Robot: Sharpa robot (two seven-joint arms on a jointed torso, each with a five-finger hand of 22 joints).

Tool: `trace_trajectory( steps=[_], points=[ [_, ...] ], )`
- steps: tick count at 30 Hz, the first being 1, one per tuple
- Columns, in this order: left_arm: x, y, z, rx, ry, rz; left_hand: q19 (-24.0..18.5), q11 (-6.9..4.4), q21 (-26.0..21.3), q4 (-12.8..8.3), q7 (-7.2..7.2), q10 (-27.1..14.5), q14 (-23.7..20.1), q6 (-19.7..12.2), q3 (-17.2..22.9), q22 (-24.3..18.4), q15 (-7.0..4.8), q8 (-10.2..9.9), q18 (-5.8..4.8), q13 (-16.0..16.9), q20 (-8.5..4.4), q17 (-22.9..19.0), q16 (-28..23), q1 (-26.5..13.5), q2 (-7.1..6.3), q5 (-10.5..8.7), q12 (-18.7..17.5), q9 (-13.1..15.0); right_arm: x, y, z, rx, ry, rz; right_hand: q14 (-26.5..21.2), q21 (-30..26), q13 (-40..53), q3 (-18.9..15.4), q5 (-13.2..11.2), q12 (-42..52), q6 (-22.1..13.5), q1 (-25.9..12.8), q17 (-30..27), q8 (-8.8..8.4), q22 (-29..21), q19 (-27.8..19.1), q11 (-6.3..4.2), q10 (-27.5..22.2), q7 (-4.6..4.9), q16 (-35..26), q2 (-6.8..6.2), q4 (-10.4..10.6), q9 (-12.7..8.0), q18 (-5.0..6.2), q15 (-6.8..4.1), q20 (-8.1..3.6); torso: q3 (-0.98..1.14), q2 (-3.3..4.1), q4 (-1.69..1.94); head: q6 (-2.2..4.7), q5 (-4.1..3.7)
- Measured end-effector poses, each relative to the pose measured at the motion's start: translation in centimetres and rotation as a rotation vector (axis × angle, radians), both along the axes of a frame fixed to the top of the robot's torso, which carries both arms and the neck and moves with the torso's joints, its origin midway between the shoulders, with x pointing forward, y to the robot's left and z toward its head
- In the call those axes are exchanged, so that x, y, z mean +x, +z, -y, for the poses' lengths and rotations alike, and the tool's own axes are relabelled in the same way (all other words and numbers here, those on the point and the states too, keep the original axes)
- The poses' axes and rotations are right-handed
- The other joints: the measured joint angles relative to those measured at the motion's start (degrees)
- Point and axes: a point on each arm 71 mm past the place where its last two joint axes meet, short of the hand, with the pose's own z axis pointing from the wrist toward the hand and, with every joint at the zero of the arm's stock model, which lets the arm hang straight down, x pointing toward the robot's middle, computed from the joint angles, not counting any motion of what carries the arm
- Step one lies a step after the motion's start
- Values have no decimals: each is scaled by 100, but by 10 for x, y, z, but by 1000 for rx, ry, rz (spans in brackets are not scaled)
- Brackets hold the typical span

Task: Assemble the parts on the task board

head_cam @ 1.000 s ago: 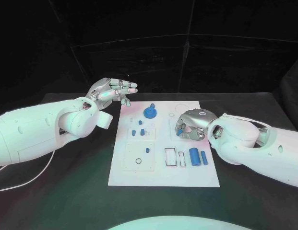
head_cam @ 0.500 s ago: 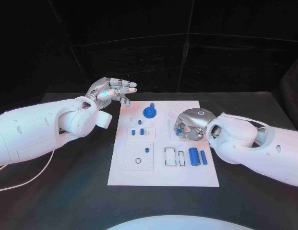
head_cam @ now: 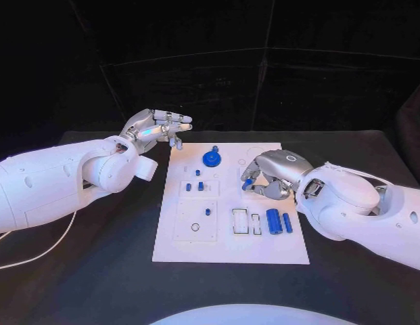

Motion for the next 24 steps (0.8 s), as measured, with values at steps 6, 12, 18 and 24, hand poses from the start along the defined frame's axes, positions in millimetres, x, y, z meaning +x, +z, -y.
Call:
trace_trajectory(
  steps=[6, 12, 18, 24],
  points=[
    [1, 0, -1, 1, 3, 0, 0, 0, 0, 0, 0, 0, 0, 0, 0, -5, 0, 0, 0, 0, 0, 0, 0, 0, 0, 0, 0, 0, -8, 5, -19, 79, 54, -23, 0, 0, 0, 95, 0, -38, -1, 0, 4, -15, 0, 0, 0, 0, 0, 0, 0, -46, -4, 0, 0, 0, -3, 2, 0, -36, 40],
    [0, 0, 1, 0, -1, 0, 0, 0, 0, 0, 0, 0, 0, 0, 0, -5, 0, 0, 0, 0, 0, 0, 0, 0, 0, 0, 0, 0, -15, 5, -54, 141, 155, -68, 0, 0, 0, 165, -12, -61, -6, 1, 6, -31, 5, 0, 22, 20, 6, 0, -1, -84, -7, 1, 0, 0, -7, 5, 7, -51, 105],
    [0, 0, 3, -2, -7, -1, 0, 0, 0, 0, 0, 0, 0, 0, 0, -4, 0, 0, 0, 0, 0, 1, 0, 0, 0, 0, 0, 0, -20, -6, -82, 165, 233, -123, 0, 0, -1, 255, 14, -88, -41, 1, 13, -39, 4, 0, 22, 20, 40, 23, -1, -142, -9, 2, 0, 0, -9, 7, 11, -84, 168],
    [0, 0, 5, -4, -12, -1, 0, 0, 0, 0, 0, 0, 0, 0, 0, -4, 0, 0, 0, 0, 0, 1, 0, 0, 0, 0, 0, 0, -24, -22, -98, 148, 285, -183, 0, 0, -2, 296, 21, -88, -43, 1, 13, -44, 4, 0, 22, 19, 41, 23, -1, -165, -9, 2, 0, 0, -9, 12, 12, -105, 224]
  ],
)
